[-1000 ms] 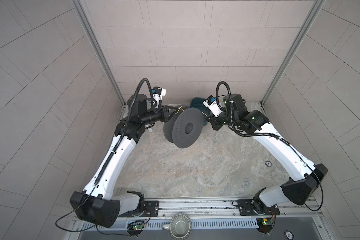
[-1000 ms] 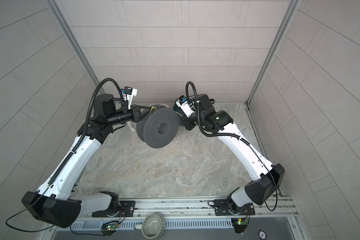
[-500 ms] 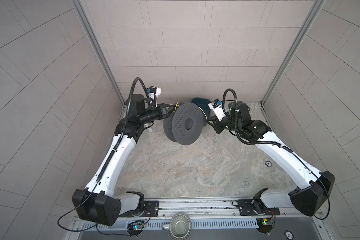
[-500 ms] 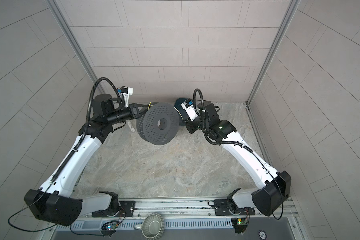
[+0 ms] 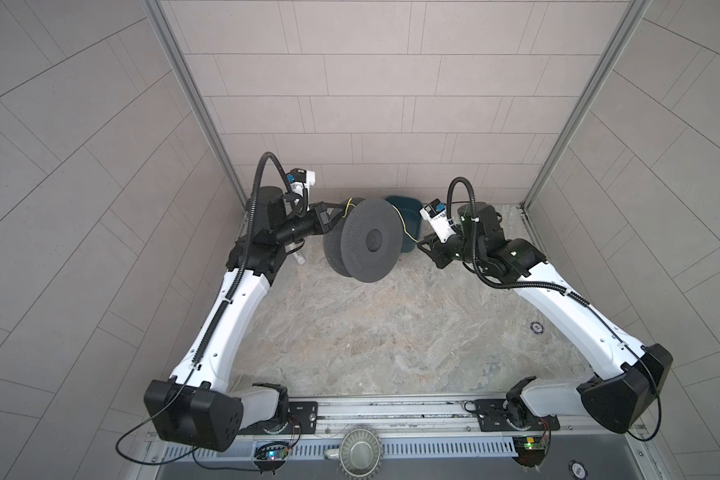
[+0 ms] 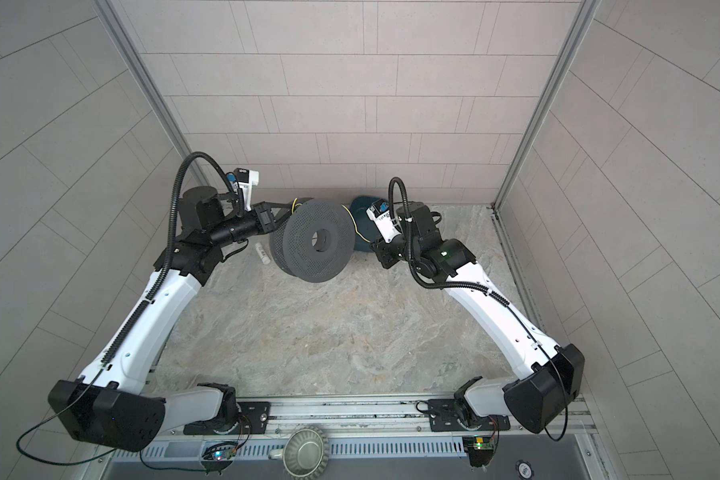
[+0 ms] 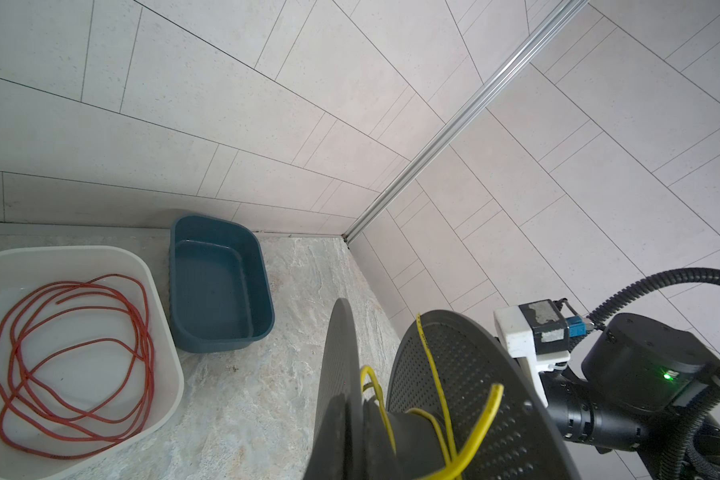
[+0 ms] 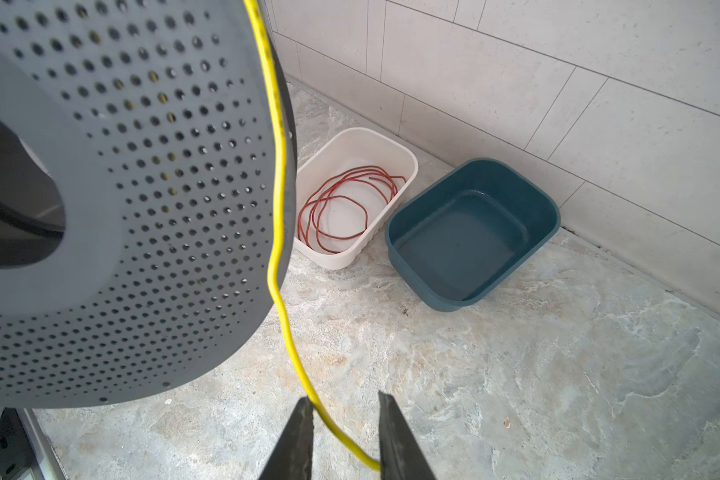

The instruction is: Wrap the cables

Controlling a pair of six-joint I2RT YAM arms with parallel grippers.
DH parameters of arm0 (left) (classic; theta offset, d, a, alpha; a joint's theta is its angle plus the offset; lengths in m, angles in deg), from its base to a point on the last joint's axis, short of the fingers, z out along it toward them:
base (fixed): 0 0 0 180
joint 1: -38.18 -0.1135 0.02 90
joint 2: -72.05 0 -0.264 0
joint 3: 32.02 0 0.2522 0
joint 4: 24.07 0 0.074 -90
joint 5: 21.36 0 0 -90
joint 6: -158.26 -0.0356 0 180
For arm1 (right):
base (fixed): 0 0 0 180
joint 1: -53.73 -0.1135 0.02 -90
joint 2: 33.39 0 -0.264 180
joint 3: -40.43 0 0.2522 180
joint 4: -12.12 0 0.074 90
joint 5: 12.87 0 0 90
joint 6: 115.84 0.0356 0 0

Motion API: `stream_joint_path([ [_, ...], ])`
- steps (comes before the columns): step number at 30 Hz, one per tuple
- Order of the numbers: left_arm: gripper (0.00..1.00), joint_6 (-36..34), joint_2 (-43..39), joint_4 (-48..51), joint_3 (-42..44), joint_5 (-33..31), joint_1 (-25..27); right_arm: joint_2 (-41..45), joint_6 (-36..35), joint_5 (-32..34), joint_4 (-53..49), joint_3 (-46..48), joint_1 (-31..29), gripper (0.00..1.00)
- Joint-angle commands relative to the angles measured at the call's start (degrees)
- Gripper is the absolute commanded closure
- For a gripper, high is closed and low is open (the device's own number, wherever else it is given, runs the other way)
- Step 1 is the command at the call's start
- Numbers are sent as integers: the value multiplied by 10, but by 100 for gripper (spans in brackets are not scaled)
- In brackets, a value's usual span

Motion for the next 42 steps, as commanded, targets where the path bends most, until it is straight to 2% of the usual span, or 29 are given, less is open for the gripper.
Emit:
stream_joint_path([
  [1,100,12,-20,-66,-28,1,-4,-5,-8,-3,-34,-11,0,74],
  [17,100,38,-13,-67,-46,33,-5,-20,-38,-2,-42,-10,-7,77],
  [26,100,33,-12,-52,-60,38,-7,-31,-43,8,-47,-16,-16,83],
  [37,100,22,-16,-35,-66,49,-22,-24,-35,29,-43,-13,-16,100],
  [42,100,37,-13,-48,-69,53,-25,-22,-30,28,-43,-12,-16,100],
])
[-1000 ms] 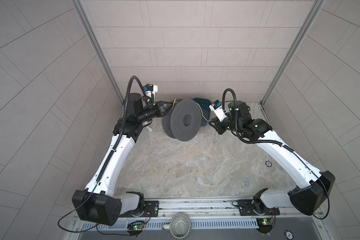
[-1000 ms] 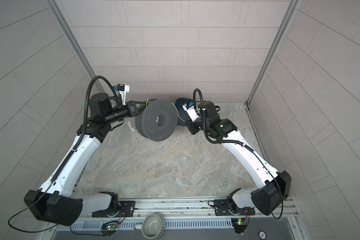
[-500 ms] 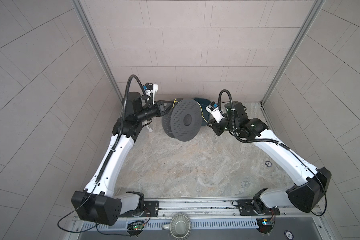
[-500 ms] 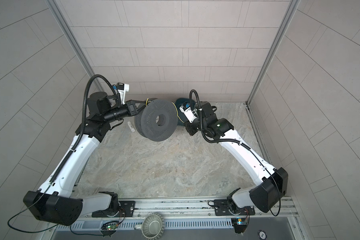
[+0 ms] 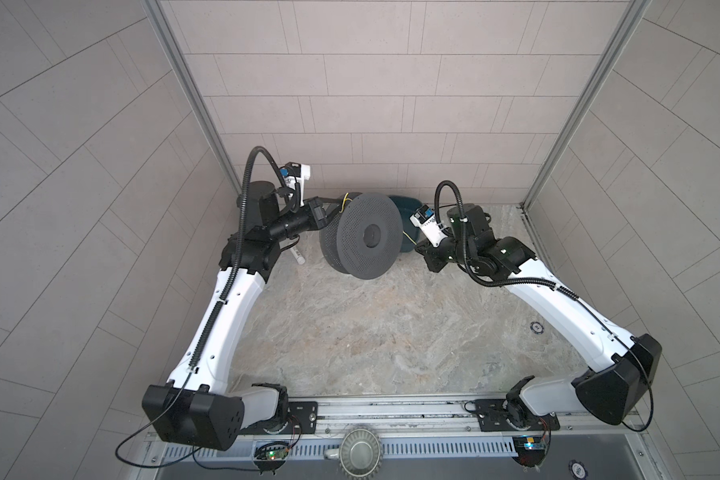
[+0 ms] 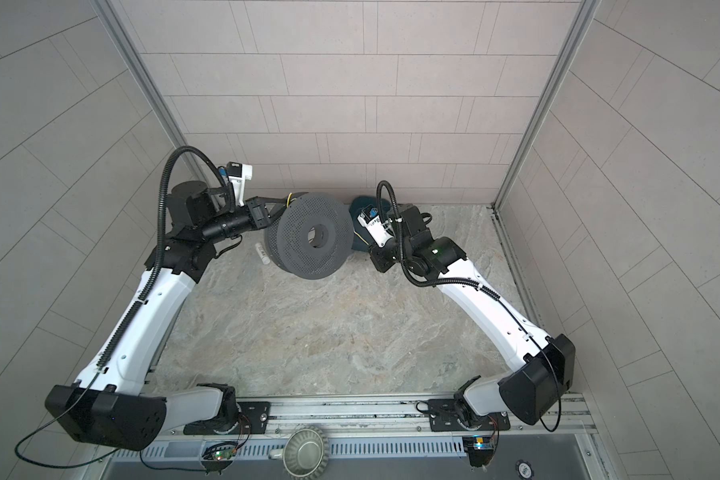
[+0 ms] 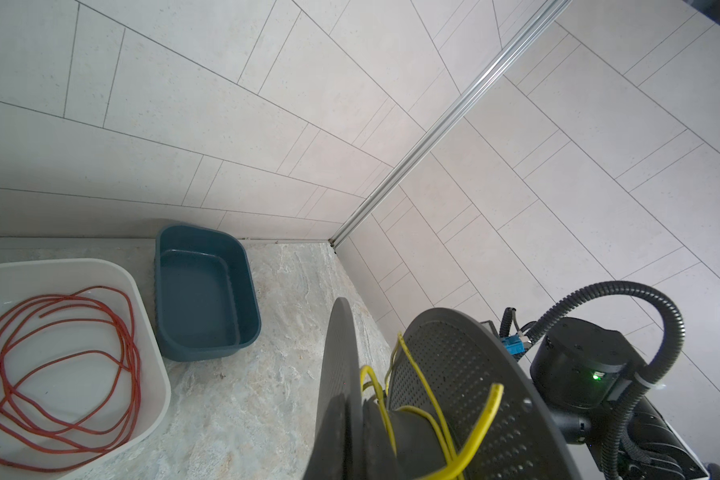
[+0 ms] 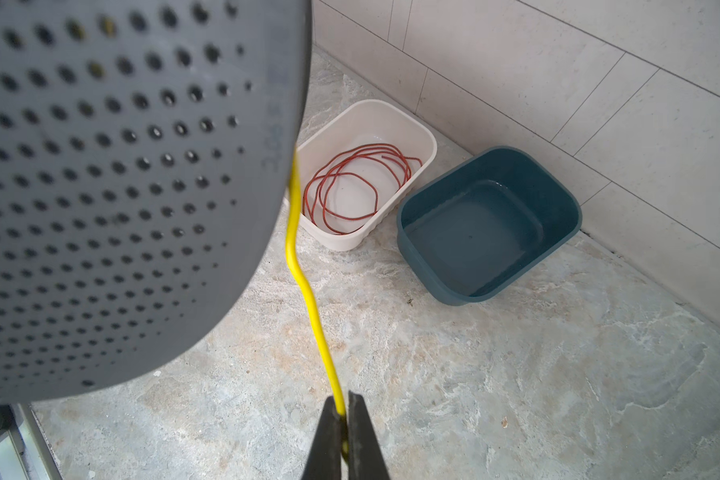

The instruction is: Wrap the cables

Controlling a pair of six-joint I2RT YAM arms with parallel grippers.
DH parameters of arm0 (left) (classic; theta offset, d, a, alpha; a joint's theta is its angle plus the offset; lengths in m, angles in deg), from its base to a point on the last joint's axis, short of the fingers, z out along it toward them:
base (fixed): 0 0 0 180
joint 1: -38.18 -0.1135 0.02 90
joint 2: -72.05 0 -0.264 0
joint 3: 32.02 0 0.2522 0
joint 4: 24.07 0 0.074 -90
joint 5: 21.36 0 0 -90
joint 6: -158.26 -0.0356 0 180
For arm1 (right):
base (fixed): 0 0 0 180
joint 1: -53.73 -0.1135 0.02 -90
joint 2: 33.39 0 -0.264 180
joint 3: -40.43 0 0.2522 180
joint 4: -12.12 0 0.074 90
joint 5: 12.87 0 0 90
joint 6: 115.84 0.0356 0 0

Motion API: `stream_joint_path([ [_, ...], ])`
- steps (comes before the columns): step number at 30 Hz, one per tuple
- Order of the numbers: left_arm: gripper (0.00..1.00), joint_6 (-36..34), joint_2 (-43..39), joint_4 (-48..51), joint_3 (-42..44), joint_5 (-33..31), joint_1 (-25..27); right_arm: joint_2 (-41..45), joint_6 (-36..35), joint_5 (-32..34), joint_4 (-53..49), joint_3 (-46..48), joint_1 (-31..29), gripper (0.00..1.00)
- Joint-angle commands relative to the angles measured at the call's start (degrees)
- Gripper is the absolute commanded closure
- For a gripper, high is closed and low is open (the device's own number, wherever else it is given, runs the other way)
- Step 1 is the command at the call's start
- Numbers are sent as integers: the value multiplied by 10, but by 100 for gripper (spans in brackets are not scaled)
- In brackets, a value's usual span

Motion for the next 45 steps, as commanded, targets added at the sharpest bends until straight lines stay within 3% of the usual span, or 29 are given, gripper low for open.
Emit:
stream_joint_path([
  [1,100,28,-12,-64,-33,15,-6,5,12,16,-22,-1,1,100],
  [10,100,65,-13,-85,-23,2,-6,0,46,-3,6,14,6,100],
  [15,100,148,-19,-131,10,-81,-7,5,88,-17,45,58,5,100],
  [21,100,185,-25,-171,58,-150,-5,8,121,-29,77,87,-23,100],
  [32,100,197,-54,-191,111,-298,13,-8,162,-6,121,94,-103,100],
  [45,100,168,-83,-212,163,-471,94,-39,217,39,172,56,-180,100],
])
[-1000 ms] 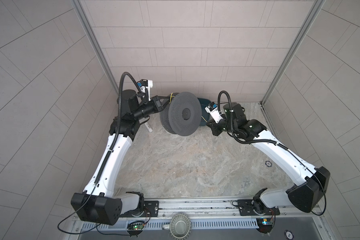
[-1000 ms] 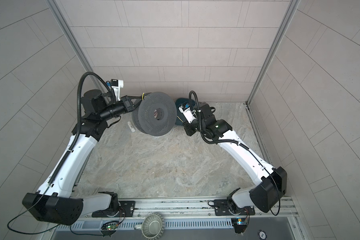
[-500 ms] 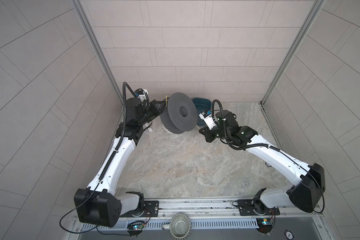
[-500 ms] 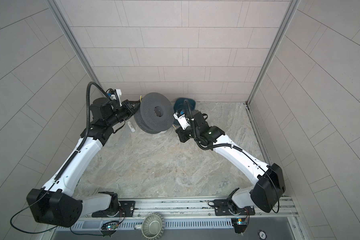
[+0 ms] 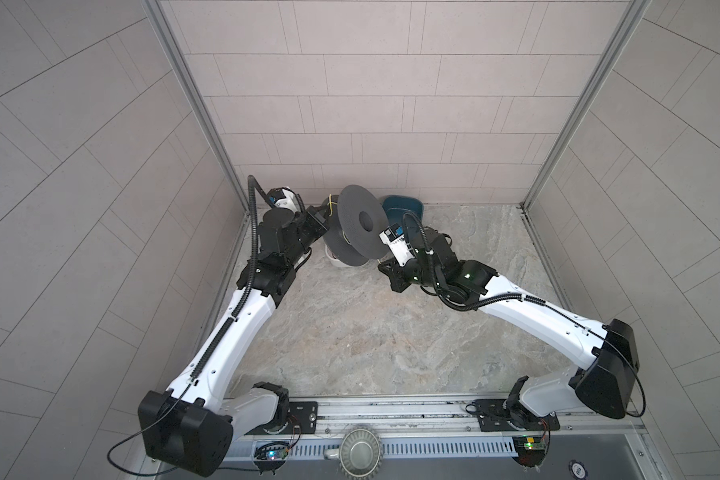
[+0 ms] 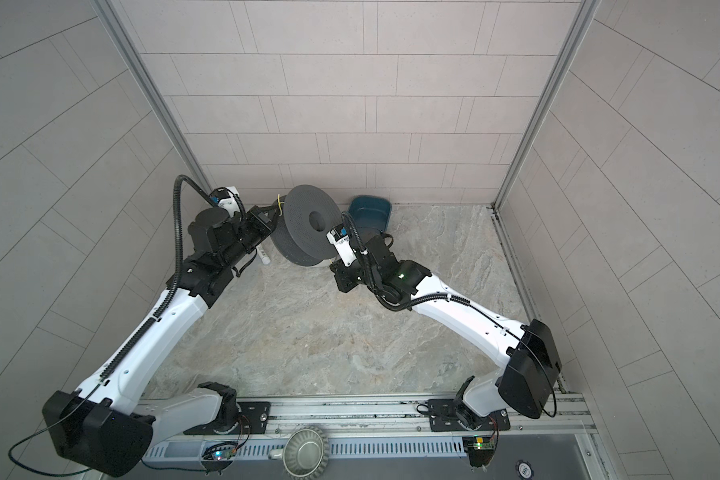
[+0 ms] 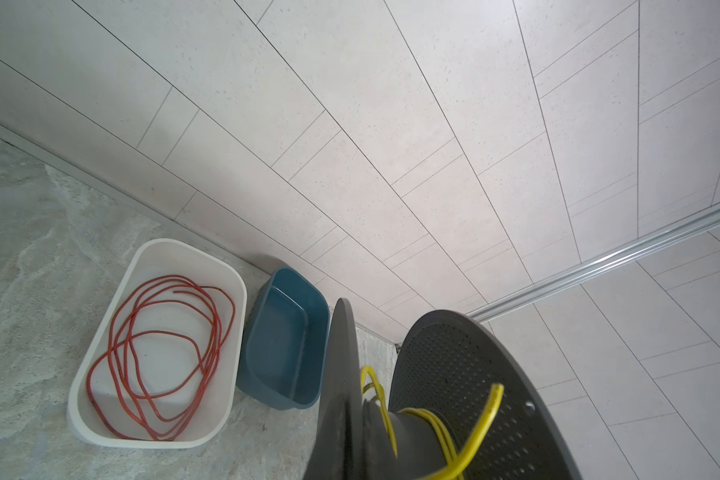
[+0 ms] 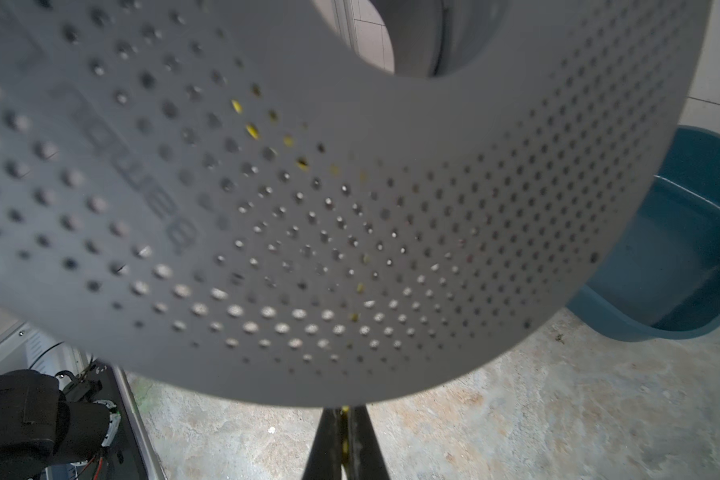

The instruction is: Wrap the cables

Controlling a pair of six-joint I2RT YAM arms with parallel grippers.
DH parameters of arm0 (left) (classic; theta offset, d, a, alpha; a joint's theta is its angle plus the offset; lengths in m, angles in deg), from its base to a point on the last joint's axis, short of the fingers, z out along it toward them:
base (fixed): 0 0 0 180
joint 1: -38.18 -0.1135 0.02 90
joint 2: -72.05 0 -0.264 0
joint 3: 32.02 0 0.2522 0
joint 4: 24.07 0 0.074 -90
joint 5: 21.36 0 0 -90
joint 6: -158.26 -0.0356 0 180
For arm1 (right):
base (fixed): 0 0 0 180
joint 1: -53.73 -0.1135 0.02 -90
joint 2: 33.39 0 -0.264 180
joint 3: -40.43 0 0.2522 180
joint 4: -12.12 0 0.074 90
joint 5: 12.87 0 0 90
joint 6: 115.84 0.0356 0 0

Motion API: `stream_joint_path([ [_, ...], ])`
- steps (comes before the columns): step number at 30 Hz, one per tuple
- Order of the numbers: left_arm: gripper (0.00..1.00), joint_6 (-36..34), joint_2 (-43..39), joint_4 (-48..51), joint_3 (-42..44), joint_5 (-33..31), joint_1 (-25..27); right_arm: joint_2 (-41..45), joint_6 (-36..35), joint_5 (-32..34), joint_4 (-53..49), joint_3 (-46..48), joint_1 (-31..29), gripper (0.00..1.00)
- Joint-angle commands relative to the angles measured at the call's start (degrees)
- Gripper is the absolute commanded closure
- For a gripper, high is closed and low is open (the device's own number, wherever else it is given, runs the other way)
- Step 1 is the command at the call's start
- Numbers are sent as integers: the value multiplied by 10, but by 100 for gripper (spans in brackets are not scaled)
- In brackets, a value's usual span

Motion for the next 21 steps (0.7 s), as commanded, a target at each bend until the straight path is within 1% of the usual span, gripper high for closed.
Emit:
stream_joint_path([
  [1,100,0,-19,-92,-4,-80,13,-9,18,5,3,-23,-24,100],
  [5,100,-14,-17,-89,-3,-96,30,-17,35,10,11,-39,-32,100],
  [11,100,-49,-17,-89,3,-145,68,-28,60,19,22,-63,-47,100],
  [17,100,-64,-4,-103,7,-165,94,-42,67,21,30,-84,-60,100],
  [21,100,-69,-2,-113,14,-185,117,-42,97,34,58,-80,-62,100],
])
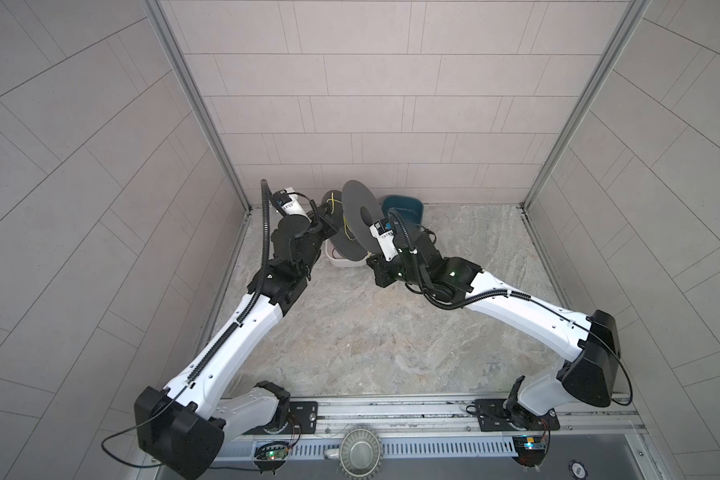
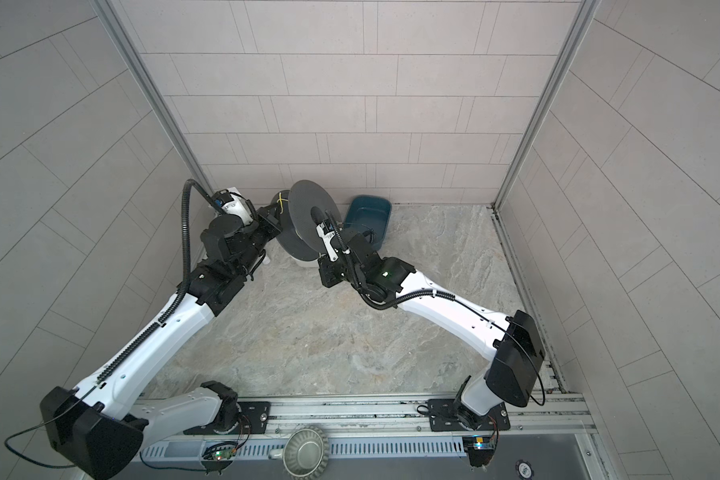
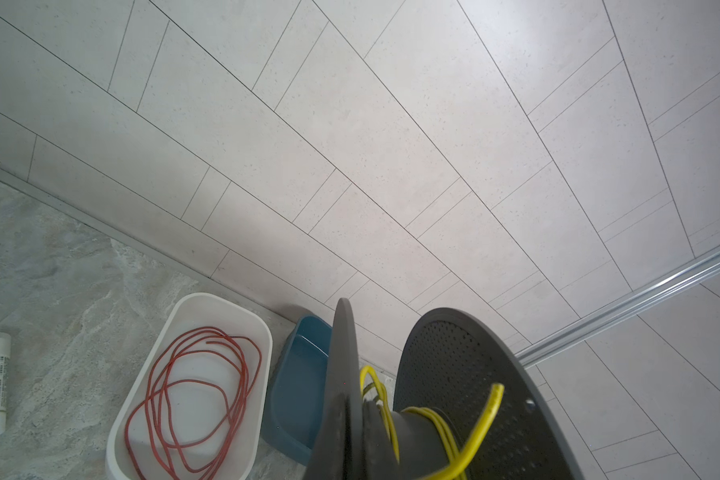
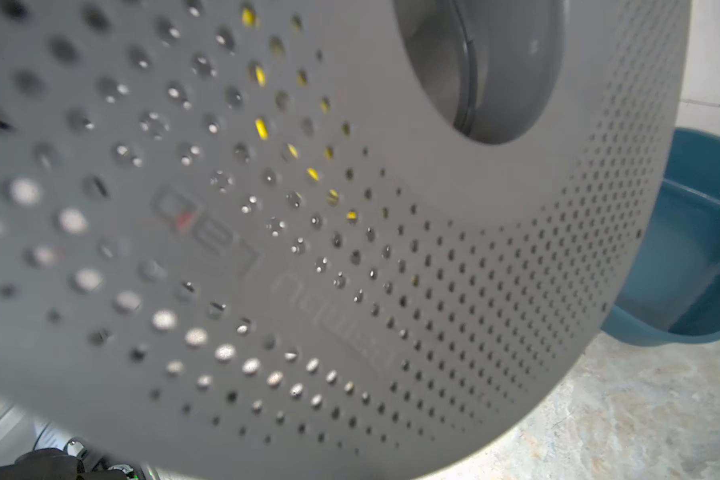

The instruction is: Wrap the cables

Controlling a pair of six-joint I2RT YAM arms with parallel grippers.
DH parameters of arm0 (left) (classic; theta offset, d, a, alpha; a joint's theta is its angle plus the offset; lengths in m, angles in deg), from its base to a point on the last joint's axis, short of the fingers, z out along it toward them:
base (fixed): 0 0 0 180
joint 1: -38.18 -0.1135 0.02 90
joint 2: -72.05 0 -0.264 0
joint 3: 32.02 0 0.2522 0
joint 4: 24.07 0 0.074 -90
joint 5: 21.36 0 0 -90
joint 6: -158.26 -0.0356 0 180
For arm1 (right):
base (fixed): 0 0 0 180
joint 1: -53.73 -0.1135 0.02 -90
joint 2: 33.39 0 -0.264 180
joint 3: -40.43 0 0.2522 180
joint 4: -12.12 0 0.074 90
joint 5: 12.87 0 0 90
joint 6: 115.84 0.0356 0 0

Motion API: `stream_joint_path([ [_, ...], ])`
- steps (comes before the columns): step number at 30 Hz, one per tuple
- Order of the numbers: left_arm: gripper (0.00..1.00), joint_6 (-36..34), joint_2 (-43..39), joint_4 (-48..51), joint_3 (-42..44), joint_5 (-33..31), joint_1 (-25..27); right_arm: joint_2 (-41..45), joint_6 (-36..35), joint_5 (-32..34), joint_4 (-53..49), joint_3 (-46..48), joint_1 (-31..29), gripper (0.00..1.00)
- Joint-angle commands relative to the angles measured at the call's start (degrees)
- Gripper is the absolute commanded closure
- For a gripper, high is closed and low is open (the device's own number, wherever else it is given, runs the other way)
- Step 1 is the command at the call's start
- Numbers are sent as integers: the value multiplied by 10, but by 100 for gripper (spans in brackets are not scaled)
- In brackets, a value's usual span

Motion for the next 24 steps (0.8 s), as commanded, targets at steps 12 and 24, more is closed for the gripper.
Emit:
stream_joint_path([
  [12,100,8,-1,-116,36,-35,32,46,125,26,112,34,-24,100],
  [24,100,18,17,-246,80,-4,32,71,294,6,209,87,-11,100],
])
